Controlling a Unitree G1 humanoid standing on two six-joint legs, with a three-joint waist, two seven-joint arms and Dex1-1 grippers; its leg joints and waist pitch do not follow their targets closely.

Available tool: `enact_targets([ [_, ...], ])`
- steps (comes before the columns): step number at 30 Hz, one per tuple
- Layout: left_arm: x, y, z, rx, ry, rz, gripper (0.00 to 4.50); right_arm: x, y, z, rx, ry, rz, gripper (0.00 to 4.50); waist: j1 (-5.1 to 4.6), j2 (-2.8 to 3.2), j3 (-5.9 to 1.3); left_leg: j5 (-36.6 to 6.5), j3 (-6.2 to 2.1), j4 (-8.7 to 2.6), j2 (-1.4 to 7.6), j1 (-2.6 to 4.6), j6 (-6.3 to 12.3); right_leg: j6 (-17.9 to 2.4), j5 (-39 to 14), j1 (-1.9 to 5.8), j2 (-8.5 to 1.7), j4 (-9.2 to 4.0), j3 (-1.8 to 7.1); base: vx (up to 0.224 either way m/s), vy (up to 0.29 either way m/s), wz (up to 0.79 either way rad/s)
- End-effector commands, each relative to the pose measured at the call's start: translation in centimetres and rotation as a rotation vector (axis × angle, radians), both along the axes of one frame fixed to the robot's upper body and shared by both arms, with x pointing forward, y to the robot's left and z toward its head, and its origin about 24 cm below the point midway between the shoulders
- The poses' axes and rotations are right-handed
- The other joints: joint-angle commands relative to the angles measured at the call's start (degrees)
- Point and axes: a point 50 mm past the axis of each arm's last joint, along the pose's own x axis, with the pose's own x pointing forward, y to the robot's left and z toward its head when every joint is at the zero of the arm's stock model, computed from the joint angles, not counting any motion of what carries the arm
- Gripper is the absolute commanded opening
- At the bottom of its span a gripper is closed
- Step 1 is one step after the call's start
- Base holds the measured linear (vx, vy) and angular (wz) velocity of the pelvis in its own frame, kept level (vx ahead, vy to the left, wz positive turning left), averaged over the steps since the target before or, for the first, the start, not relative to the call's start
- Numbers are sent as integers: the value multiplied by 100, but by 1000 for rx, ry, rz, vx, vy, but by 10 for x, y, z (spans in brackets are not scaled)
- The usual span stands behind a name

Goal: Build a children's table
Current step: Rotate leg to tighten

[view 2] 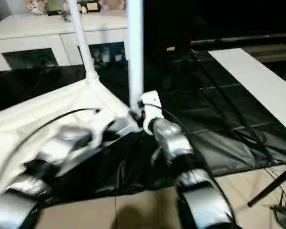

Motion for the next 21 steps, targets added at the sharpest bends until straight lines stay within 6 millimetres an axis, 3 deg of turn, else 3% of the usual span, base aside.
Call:
enact_targets([
  [1, 1, -31, 15, -61, -36, -37, 0, -21, 2, -49, -79, 232, -109, 195, 146, -270, -197, -1937, -286, 465, -68, 386, 47, -108, -5653, -509, -808, -1332, 445, 98, -124, -5],
  [2, 1, -31, 15, -61, -37, -37, 0, -21, 2, -49, -79, 232, -111, 195, 146, -270, -197, -1937, -286, 465, -68, 386, 47, -108, -5653, -509, -808, -1332, 445, 98, -124, -5],
  [3, 2, -32, 16, -59, -41, -38, 0, -21, 3, -48, -81, 232, -119, 195, 276, -163, -242, -521, -542, -33, 115, -490, 127, -176, -4442, 299, -802, -917, 507, 158, -21, -53],
  [4, 2, -33, 17, -60, -41, -38, 0, -20, 3, -47, -76, 228, -130, 195, 377, -113, -362, -1, -523, -328, 219, -323, 130, -383, -1961, 110, -316, -708, 337, 100, 28, -17],
  [5, 2, -32, 17, -58, -41, -32, 0, -19, 3, -47, -74, 226, -133, 195, 367, 6, -431, 165, -502, -274, 242, -130, 164, -659, -925, -5, -225, -586, 316, 100, 28, -17],
  [6, 2, -31, 16, -56, -40, -28, 0, -19, 3, -46, -73, 225, -136, 195, 346, 12, -362, -597, -385, -322, 218, -68, 281, -1072, -611, -44, -208, -670, 357, 1, -55, 29],
  [7, 3, -29, 15, -49, -38, -14, 0, -18, 4, -45, -73, 221, -146, 195, 313, 52, -331, -1204, -348, -365, 238, -84, 204, -1316, -778, -25, -236, -718, 403, -3, -61, 15],
  [8, 3, -27, 15, -44, -36, -6, 0, -17, 4, -44, -71, 219, -150, 195, 276, 6, -320, -1570, -342, -415, 240, -148, 118, -1232, -1220, 62, -227, -746, 365, -3, -61, 15],
  [9, 4, -24, 14, -35, -35, 7, 0, -16, 4, -44, -63, 216, -155, 195, 290, -29, -338, -1624, -323, -424, 230, -108, 103, -1098, -1445, 57, -245, -803, 368, 0, 0, 0],
  [11, 5, -20, 12, -25, -36, 15, 0, -15, 5, -43, -61, 209, -155, 195, 289, -34, -334, -1426, -301, -445, 239, -116, 156, -1050, -1448, 60, -253, -829, 377, 0, 0, 0],
  [12, 7, -15, 12, -11, -41, 24, 0, -14, 6, -42, -65, 199, -156, 195, 290, 1, -328, -1382, -312, -453, 243, -145, 154, -1035, -1467, 77, -262, -822, 371, 0, 0, 0],
  [15, 8, -11, 13, -4, -46, 31, 0, -13, 7, -39, -61, 183, -150, 195, 280, -9, -308, -1550, -318, -474, 258, -138, 102, -891, -1818, 53, -263, -866, 365, 0, 0, 0],
  [19, 10, -8, 14, 4, -53, 31, 0, -10, 9, -34, -65, 153, -124, 195, 257, 17, -319, -1601, -333, -504, 280, -154, 52, -912, -1603, 73, -254, -851, 351, 0, 0, 0],
  [20, 10, -5, 15, 13, -59, 21, 0, -7, 9, -29, -37, 128, -116, 230, 261, 34, -324, -1588, -336, -508, 283, -151, 57, -928, -1551, 76, -258, -845, 348, 0, 0, 0],
  [21, 10, -5, 15, 14, -61, 18, 0, -6, 8, -27, -30, 120, -118, 230, 258, 26, -323, -1569, -331, -510, 285, -156, 76, -957, -1494, 76, -261, -848, 350, 0, 0, 0],
])
